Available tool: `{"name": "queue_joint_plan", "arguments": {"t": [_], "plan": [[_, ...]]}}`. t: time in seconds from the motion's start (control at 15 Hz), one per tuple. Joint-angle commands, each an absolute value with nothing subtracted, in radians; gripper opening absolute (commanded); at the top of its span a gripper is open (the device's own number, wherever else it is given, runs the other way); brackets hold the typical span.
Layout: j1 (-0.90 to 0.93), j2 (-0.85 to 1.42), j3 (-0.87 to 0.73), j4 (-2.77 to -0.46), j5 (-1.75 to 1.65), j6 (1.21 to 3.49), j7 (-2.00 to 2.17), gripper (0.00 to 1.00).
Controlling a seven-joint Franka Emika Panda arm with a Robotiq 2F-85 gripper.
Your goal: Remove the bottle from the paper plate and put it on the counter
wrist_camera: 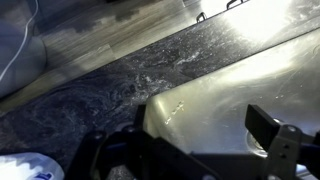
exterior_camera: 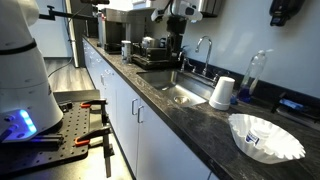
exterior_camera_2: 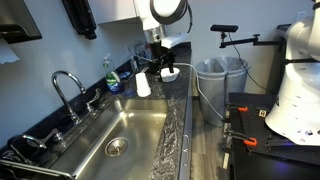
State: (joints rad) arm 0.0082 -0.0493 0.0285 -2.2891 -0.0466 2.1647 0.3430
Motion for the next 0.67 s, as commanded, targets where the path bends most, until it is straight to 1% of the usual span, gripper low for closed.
{"name": "queue_joint_plan", "arguments": {"t": [0.0, 0.33, 0.47, 0.6], "plan": [[-0.022, -0.016, -0.002, -2.274, -0.039, 2.193, 0.421, 1.00], [-0.064, 0.026, -0.054, -2.270, -0.062, 2.246, 0.536, 1.00], [-0.079, 0.031, -0.077, -2.274, -0.029, 2.270, 0.535, 1.00], [-0.077, -0.011, -0.080, -2.293, -0.012, 2.270, 0.483, 1.00]]}}
